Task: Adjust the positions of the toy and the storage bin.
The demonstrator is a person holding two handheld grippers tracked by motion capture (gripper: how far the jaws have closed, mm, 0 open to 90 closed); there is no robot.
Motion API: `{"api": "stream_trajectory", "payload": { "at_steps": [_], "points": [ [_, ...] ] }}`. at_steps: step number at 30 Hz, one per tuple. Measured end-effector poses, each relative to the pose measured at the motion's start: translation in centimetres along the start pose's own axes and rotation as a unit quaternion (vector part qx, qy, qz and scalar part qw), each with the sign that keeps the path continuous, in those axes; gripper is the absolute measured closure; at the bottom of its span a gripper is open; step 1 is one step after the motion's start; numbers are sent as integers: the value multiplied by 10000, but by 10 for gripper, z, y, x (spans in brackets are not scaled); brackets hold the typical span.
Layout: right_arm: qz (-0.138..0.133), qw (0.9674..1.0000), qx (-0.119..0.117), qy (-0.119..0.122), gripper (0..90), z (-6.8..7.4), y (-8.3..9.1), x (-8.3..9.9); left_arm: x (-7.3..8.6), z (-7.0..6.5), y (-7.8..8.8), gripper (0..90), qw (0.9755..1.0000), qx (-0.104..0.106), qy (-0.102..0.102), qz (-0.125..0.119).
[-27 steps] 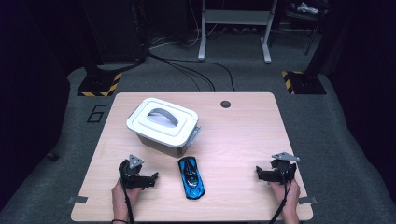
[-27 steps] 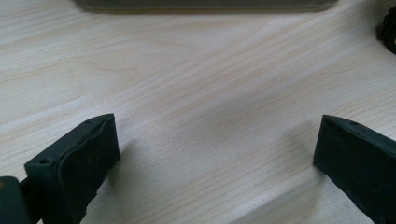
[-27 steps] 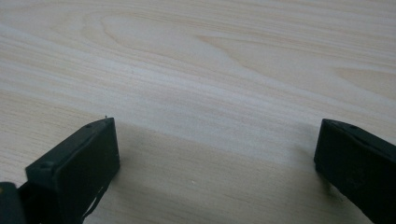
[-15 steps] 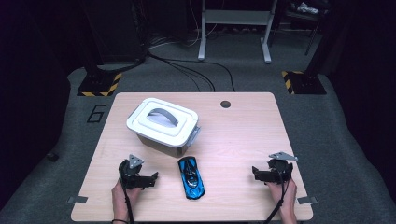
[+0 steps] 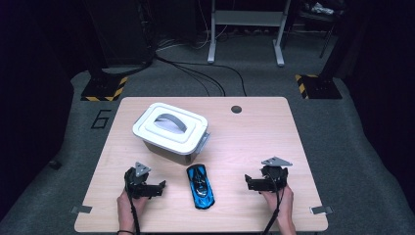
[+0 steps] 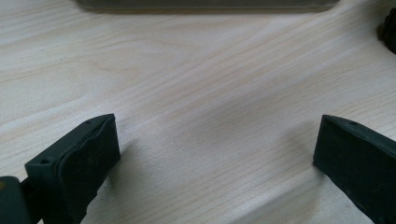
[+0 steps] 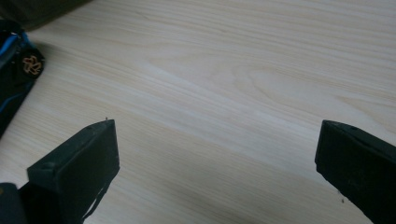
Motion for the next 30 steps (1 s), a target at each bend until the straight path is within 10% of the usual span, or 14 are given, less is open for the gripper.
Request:
{"api": "stream_trajectory", "payload": {
  "at_steps": [30],
  "points": [
    [583, 9939, -820, 456, 2, 132, -20, 9, 0, 0, 0, 4, 10000, -4, 1, 1]
  ]
}}
Point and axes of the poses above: each handheld gripper's, and its own axes: y roughly backward along the jaws, x roughly out of its underside, z roughly to its left, the point moved 10 cm from there along -y, roughly forward along the jaws, and after that the axes turned 12 degrees about -y, right-handed, at the moved point
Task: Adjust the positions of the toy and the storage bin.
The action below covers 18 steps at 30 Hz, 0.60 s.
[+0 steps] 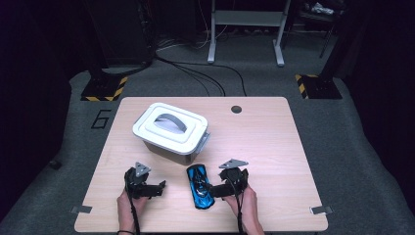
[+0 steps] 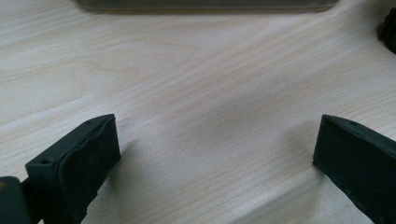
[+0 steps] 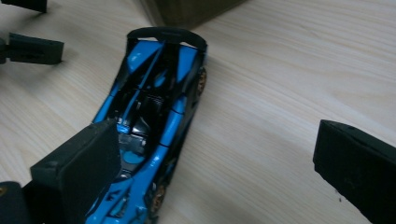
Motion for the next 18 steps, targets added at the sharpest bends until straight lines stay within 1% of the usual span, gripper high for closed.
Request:
{"api": "stream_trajectory", "payload": {
  "at_steps": [2, 3, 4, 7, 8, 9, 10, 11, 12, 13, 14, 18],
  "points": [
    [44, 10000, -1, 38, 5, 6, -4, 0, 0, 0, 0, 4, 10000, -6, 6, 1],
    [68, 9999, -28, 69, 7, 11, -7, -1, 0, 0, 0, 4, 10000, 0, 1, -1],
    [68, 9999, -28, 69, 7, 11, -7, -1, 0, 0, 0, 4, 10000, -5, 7, 1],
    [150, 9998, -81, 127, 13, 22, -16, -3, 0, 0, 0, 4, 10000, 2, -1, 1],
    [150, 9998, -81, 127, 13, 22, -16, -3, 0, 0, 0, 4, 10000, 2, -1, 1],
    [180, 9997, -123, 118, 14, 26, -22, -4, 0, 0, 0, 4, 10000, -4, 5, 0],
    [180, 9997, -123, 118, 14, 26, -22, -4, 0, 0, 0, 4, 10000, -4, 5, -1],
    [229, 9996, -152, 113, 14, 31, -27, -4, 0, 0, 0, 5, 10000, -1, 1, -2],
    [229, 9996, -152, 113, 14, 31, -27, -4, 0, 0, 0, 5, 10000, -1, 1, -2],
    [279, 9994, -177, 133, 2, 34, -33, -5, 0, 0, 0, 5, 10000, 4, -2, -2],
    [279, 9994, -177, 133, 2, 34, -33, -5, 0, 0, 0, 5, 10000, 3, -2, -3],
    [354, 9991, -185, 121, 0, 40, -42, -5, 0, 0, 0, 5, 10000, 4, -1, -3]
  ]
}}
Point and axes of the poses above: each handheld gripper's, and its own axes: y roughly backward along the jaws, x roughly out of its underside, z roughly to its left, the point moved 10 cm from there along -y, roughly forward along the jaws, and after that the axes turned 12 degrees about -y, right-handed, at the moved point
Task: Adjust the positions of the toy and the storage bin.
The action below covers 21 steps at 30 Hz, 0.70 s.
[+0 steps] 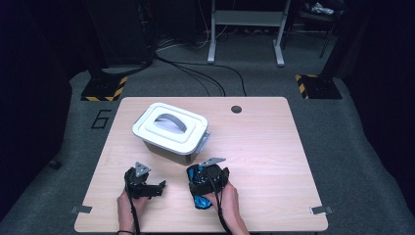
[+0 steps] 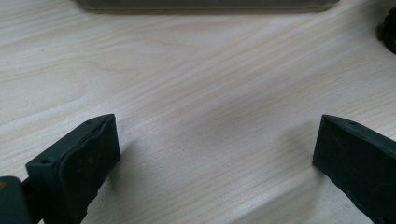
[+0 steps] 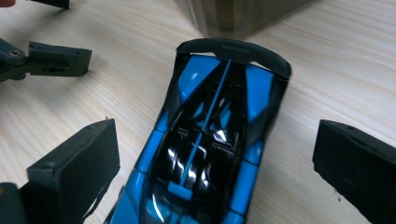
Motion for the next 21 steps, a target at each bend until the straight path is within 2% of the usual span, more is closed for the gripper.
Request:
{"api": "stream_trajectory", "payload": {
  "at_steps": [4, 10, 11, 15, 21],
  "points": [
    [-19, 10000, 88, 28, 31, 3, -10, -4, 0, 0, 0, 7, 10000, -1, -16, 0],
    [-10, 9997, 232, -103, 95, 3, -22, -8, 0, 0, 0, 9, 10000, 1, -20, -4],
    [-23, 9997, 257, -49, 110, 1, -24, -9, 0, 0, 0, 9, 10000, 0, -22, -4],
    [99, 9992, 358, -144, 155, -1, -32, -9, 0, 0, 0, 11, 10000, 3, -21, -10],
    [91, 9991, 386, -171, 171, -1, -35, -9, 0, 0, 0, 11, 10000, 6, -23, -12]
  ]
}}
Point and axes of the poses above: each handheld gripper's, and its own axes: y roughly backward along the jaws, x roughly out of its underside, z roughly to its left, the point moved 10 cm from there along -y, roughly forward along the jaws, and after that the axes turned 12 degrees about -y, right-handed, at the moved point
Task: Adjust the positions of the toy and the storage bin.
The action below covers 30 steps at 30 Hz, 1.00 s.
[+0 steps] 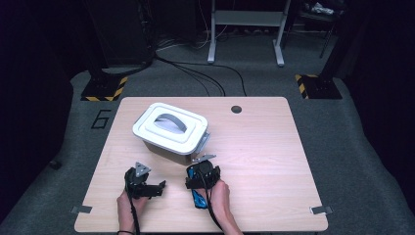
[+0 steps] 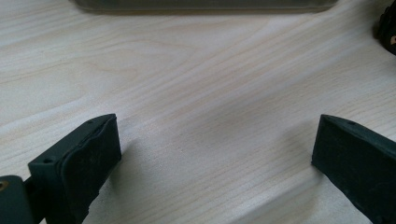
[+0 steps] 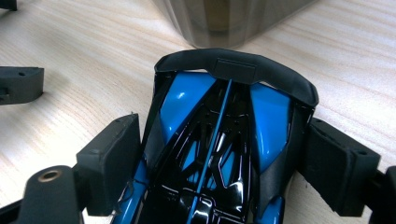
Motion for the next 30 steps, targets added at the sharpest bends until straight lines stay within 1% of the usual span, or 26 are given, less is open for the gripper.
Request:
{"api": "stream_trajectory", "payload": {
  "at_steps": [6, 9, 10, 12, 14, 16, 17, 18, 20, 22, 24, 25, 26, 27, 28, 29, 30],
  "points": [
    [-60, 10000, -23, -3, 188, 1, 1, 0, 0, 0, 0, 14, 10000, 2, -4, -1],
    [-91, 9999, -89, 19, 200, 2, 2, 0, 0, 0, 0, 14, 10000, 1, -4, -2],
    [-116, 9998, -128, -20, 209, 3, 3, 0, 0, 0, 0, 14, 10000, 1, -8, -2],
    [-144, 9998, -154, 68, 215, 5, 4, 1, 0, 0, 0, 14, 10000, 5, 2, -5],
    [-172, 9997, -173, 63, 219, 6, 6, 2, 0, 0, 0, 15, 10000, 6, 2, -8],
    [-250, 9994, -236, 82, 224, 8, 11, 2, 0, 0, 0, 17, 10000, 1, 6, -33],
    [-250, 9994, -236, 82, 224, 8, 11, 2, 0, 0, 0, 17, 10000, 1, 6, -33],
    [-321, 9990, -293, 140, 228, 10, 15, 1, 0, 0, 0, 17, 10000, 2, 8, -33],
    [-332, 9988, -329, 110, 229, 11, 18, 2, 0, 0, 0, 17, 10000, 2, 6, -34],
    [-414, 9983, -373, 140, 231, 11, 23, 1, 0, 0, 0, 17, 10000, 1, 4, -34],
    [-492, 9977, -453, 117, 233, 11, 29, 0, -1, 0, 0, 17, 10000, 1, 5, -35],
    [-541, 9972, -498, 166, 233, 10, 32, 0, 0, 0, 0, 17, 10000, 2, 8, -30],
    [-652, 9959, -609, 156, 235, 11, 39, -2, 0, 0, 0, 17, 10000, 3, 3, -29],
    [-652, 9959, -609, 156, 235, 11, 39, -2, 0, 0, 0, 17, 10000, 3, 3, -29],
    [-778, 9941, -738, 149, 236, 11, 48, -3, -1, 0, 0, 17, 10000, 3, 4, -36],
    [-778, 9941, -738, 149, 236, 11, 48, -3, -1, 0, 0, 17, 10000, 3, 4, -36],
    [-896, 9923, -848, 105, 237, 11, 56, -3, 0, 0, 0, 17, 10000, 7, -2, -10]
  ]
}}
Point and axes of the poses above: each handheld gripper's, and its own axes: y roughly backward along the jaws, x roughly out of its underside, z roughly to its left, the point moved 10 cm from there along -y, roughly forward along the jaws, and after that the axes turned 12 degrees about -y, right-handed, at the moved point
